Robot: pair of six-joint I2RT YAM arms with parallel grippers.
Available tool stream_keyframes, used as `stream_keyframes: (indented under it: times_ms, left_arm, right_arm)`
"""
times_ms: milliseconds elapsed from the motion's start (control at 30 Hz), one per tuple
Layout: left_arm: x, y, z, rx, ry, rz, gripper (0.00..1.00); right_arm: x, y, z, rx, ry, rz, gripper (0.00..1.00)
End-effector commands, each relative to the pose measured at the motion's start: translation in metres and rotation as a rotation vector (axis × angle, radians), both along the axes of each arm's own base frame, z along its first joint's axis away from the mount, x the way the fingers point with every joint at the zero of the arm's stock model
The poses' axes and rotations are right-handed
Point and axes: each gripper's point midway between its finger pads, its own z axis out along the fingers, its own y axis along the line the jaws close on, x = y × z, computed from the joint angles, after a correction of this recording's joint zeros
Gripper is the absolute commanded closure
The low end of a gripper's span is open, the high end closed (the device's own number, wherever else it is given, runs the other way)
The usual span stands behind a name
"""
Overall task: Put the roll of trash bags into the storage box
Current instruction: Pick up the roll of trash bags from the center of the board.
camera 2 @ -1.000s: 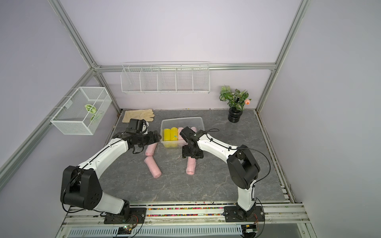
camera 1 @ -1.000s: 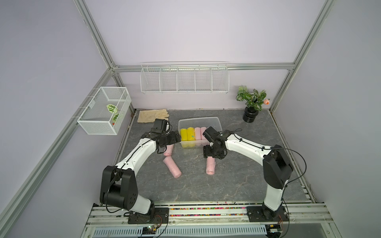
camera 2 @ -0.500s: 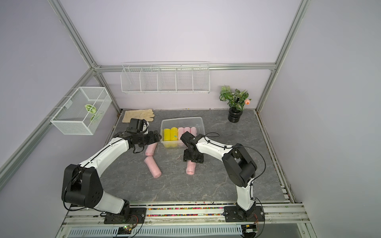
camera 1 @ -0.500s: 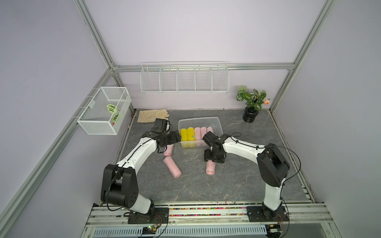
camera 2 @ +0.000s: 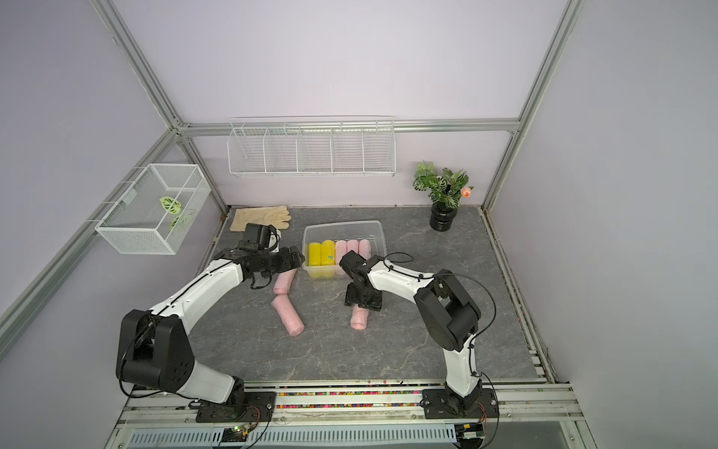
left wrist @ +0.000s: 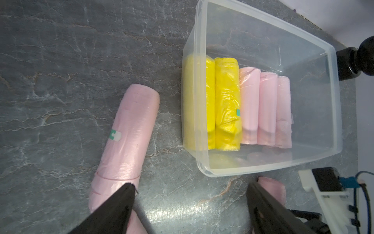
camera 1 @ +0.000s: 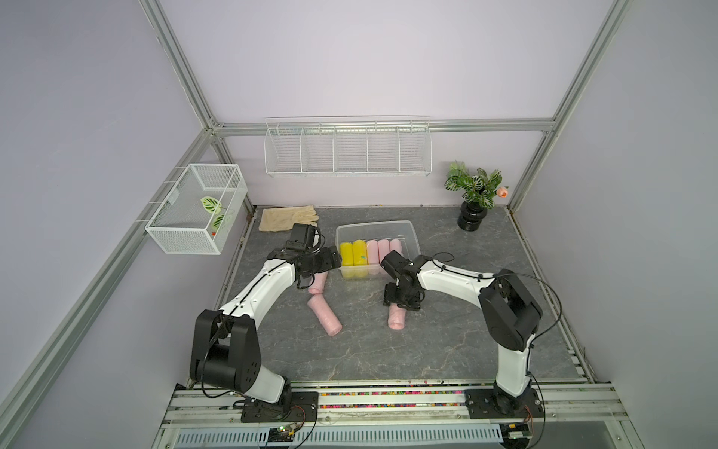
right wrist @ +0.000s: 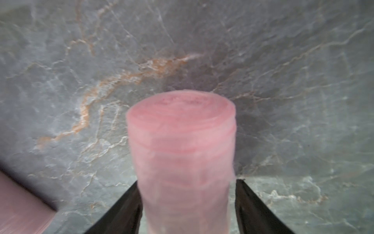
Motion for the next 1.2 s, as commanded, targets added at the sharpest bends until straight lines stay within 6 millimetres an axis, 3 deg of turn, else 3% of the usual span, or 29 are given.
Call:
stream_keyframes:
  times_ms: [0,400,700,967,1167]
  left_arm:
    - [0.000,0.002,-0.002,0.004,-0.003,0.005,0.09]
    - [0.001,0.003,0.000,0.009,-0.009,0.003,0.09]
    - [0.000,0.003,-0.002,0.008,-0.003,0.007,0.09]
    - [0.000,0.004,0.000,0.007,-0.006,0.009,0.09]
    - [-0.001,0.005,0.000,0.010,-0.010,0.011,0.09]
  right_arm:
    - [-0.010,-0.002,-0.015,-0.024,0.042,-0.007,0.30]
    - [-0.011,-0.002,-0.016,-0.023,0.047,0.001,0.43]
    - [-0.009,-0.002,-0.009,-0.022,0.032,0.019,0.47]
    - [-0.006,0.002,0.008,-0.011,0.013,0.075,0.48]
    - [-0.002,0.000,0.034,-0.026,-0.021,0.143,0.48]
